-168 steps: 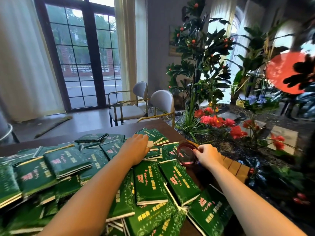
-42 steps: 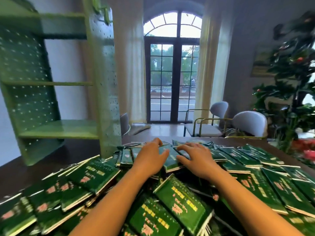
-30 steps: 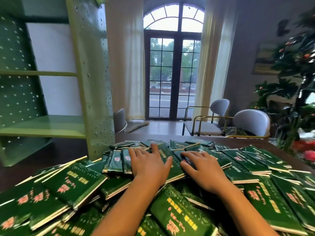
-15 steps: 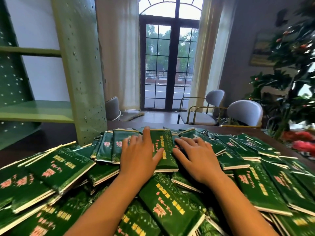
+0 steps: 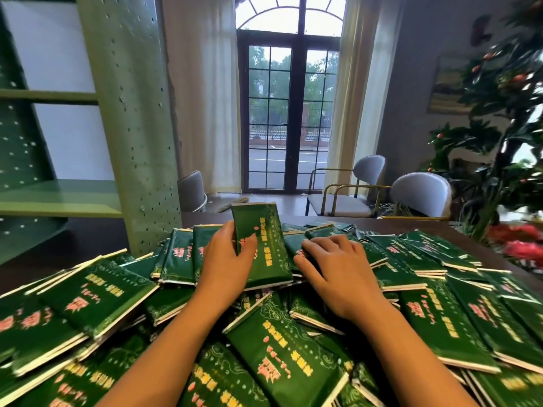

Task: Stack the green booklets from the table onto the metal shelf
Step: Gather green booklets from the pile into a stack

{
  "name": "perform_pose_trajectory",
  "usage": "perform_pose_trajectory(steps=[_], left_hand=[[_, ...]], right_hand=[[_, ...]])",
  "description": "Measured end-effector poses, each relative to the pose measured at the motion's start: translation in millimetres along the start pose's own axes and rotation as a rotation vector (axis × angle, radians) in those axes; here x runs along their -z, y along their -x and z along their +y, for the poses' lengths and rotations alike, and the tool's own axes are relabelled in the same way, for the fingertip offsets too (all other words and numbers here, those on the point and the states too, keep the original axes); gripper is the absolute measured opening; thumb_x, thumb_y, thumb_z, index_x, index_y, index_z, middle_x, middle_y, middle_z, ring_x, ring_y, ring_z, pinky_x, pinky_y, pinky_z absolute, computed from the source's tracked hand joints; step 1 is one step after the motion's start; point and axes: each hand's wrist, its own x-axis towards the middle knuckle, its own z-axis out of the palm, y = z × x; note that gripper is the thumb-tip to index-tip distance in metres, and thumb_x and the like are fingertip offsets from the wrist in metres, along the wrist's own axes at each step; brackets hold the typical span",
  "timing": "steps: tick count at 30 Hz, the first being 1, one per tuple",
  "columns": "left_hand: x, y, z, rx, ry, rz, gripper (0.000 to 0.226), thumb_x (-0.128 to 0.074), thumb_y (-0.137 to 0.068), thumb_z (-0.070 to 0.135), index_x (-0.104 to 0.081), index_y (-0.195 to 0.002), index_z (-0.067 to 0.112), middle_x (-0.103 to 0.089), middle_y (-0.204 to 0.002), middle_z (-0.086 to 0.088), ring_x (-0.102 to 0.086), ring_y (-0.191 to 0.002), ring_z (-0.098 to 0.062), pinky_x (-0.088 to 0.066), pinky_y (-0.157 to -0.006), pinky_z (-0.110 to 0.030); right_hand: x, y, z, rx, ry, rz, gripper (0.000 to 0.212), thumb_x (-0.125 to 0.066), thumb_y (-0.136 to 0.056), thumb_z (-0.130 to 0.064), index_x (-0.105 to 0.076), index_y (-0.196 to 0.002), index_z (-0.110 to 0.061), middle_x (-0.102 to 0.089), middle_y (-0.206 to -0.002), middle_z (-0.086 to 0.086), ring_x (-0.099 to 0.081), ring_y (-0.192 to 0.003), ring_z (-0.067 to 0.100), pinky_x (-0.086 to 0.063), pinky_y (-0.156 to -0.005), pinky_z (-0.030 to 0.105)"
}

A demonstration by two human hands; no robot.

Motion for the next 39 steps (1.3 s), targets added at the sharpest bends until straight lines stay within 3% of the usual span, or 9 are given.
perform_pose_trajectory(steps=[5,8,12,18,22,25,29,32,39], left_hand=[[-4.2,-0.9,-6.3,0.211,0.174,-0.098,0.02,-0.047,-0.099,0.022,-0.05,-0.119,0.019,-0.06,-0.122,-0.005,-0.057,-0.114,-0.026,-0.045,-0.099,-0.049],[-5.0,-2.4,-8.4,0.278,0.284,-0.077,0.011,-0.05,-0.098,0.015,-0.051,-0.1,0.026,-0.066,-0.108,-0.007,-0.066,-0.095,-0.025,-0.054,-0.086,-0.047],[-1.9,-3.5,-10.4,0.377,0.434,-0.1,0.023,-0.062,-0.091,0.009,-0.051,-0.11,0.016,-0.068,-0.105,-0.01,-0.069,-0.091,-0.024,-0.056,-0.079,-0.039],[0.1,-2.0,-6.8,0.445,0.522,-0.156,0.032,-0.066,-0.087,0.007,-0.05,-0.113,0.013,-0.069,-0.104,-0.013,-0.071,-0.088,-0.026,-0.057,-0.077,-0.041],[0.8,-1.5,0.6,0.509,0.702,-0.247,0.021,-0.055,-0.093,0.003,-0.051,-0.113,0.009,-0.07,-0.096,-0.014,-0.072,-0.076,-0.022,-0.058,-0.059,-0.034],[-4.5,2.7,8.1,0.556,0.864,-0.352,0.019,-0.043,-0.096,-0.003,-0.052,-0.112,0.002,-0.071,-0.086,-0.017,-0.072,-0.071,-0.023,-0.059,-0.055,-0.033],[-10.4,10.6,13.0,0.605,1.145,-0.502,0.042,-0.031,-0.103,0.03,-0.053,-0.117,-0.002,-0.069,-0.094,-0.023,-0.069,-0.081,-0.028,-0.06,-0.073,-0.042],[-10.3,11.3,13.0,0.599,1.126,-0.545,0.06,-0.034,-0.095,0.05,-0.055,-0.123,0.001,-0.068,-0.104,-0.02,-0.067,-0.088,-0.026,-0.059,-0.072,-0.037],[-12.4,13.1,15.5,0.518,1.101,-0.382,0.022,-0.042,-0.096,0.003,-0.055,-0.114,-0.001,-0.072,-0.089,-0.017,-0.071,-0.074,-0.021,-0.06,-0.06,-0.031]], right_hand=[[2.2,2.9,1.3,0.029,0.032,-0.047,0.074,-0.011,-0.084,-0.074,-0.039,-0.138,-0.033,-0.042,-0.143,-0.012,-0.03,-0.131,0.017,-0.023,-0.106,0.036],[4.8,4.8,7.1,0.045,-0.018,-0.079,0.066,-0.034,-0.088,-0.069,-0.03,-0.145,-0.035,-0.033,-0.15,-0.013,-0.023,-0.137,0.016,-0.019,-0.111,0.035],[2.7,3.2,15.7,0.059,-0.093,-0.087,0.066,-0.05,-0.088,-0.057,-0.03,-0.146,-0.032,-0.034,-0.151,-0.011,-0.025,-0.139,0.015,-0.02,-0.115,0.037],[2.2,6.5,17.2,0.0,-0.214,0.241,0.035,-0.051,-0.095,-0.034,-0.06,-0.127,-0.023,-0.064,-0.118,0.0,-0.051,-0.115,0.022,-0.036,-0.09,0.034],[4.5,6.7,9.9,0.088,-0.28,0.714,0.042,-0.043,-0.095,-0.039,-0.071,-0.099,-0.008,-0.07,-0.086,0.005,-0.063,-0.077,0.023,-0.042,-0.067,0.026],[4.3,6.9,-0.6,0.227,-0.316,0.811,0.04,-0.045,-0.097,-0.036,-0.071,-0.094,-0.005,-0.071,-0.086,0.005,-0.065,-0.078,0.019,-0.05,-0.068,0.028],[-5.8,5.6,-11.5,0.363,-0.28,0.65,0.026,-0.061,-0.085,-0.029,-0.072,-0.098,-0.01,-0.072,-0.097,-0.001,-0.066,-0.09,0.023,-0.055,-0.068,0.04],[-7.8,5.4,-16.0,0.405,-0.277,0.442,0.041,-0.052,-0.087,-0.042,-0.068,-0.114,-0.014,-0.069,-0.113,-0.002,-0.062,-0.102,0.023,-0.053,-0.082,0.039],[0.9,9.6,-10.9,0.347,-0.513,0.351,0.048,-0.034,-0.097,-0.042,-0.066,-0.117,-0.011,-0.065,-0.121,0.003,-0.055,-0.115,0.015,-0.044,-0.095,0.03]])
